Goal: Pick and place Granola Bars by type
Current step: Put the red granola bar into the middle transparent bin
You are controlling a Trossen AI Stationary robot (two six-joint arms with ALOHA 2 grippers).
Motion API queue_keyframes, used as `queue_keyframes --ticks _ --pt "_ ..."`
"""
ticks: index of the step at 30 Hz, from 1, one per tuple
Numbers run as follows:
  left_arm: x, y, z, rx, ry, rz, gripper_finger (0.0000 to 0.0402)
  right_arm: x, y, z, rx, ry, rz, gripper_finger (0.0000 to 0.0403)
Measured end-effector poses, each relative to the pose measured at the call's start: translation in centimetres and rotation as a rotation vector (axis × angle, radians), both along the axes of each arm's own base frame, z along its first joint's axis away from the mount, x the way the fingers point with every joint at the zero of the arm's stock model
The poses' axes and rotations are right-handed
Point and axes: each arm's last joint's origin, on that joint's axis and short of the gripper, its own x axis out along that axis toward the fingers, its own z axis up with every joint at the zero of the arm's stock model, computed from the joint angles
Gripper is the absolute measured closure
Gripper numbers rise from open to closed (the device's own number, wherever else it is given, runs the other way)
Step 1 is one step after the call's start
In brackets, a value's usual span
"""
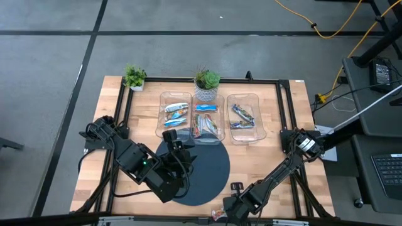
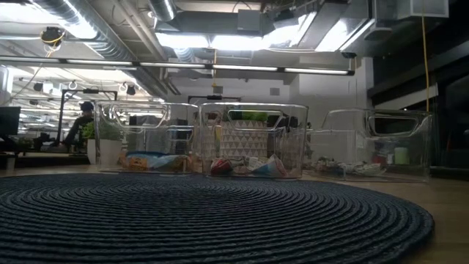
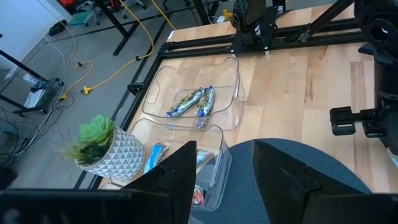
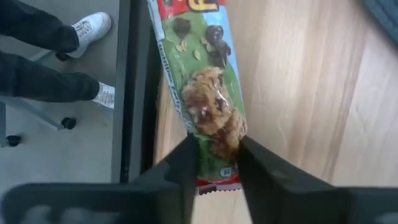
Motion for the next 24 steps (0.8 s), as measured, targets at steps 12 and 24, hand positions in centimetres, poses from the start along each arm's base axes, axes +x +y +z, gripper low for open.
queue_keyframes --ticks 12,24 --pt "0.0 0.0 0.0 -0.01 -0.001 0.001 0.0255 0.3 -0.2 0.0 0.007 -0.008 -0.006 0.0371" --pt "0.0 0.0 0.0 -0.004 -0.003 0.004 0.0255 -1.5 -2.4 4.1 -0.115 0.011 -0.077 0.0383"
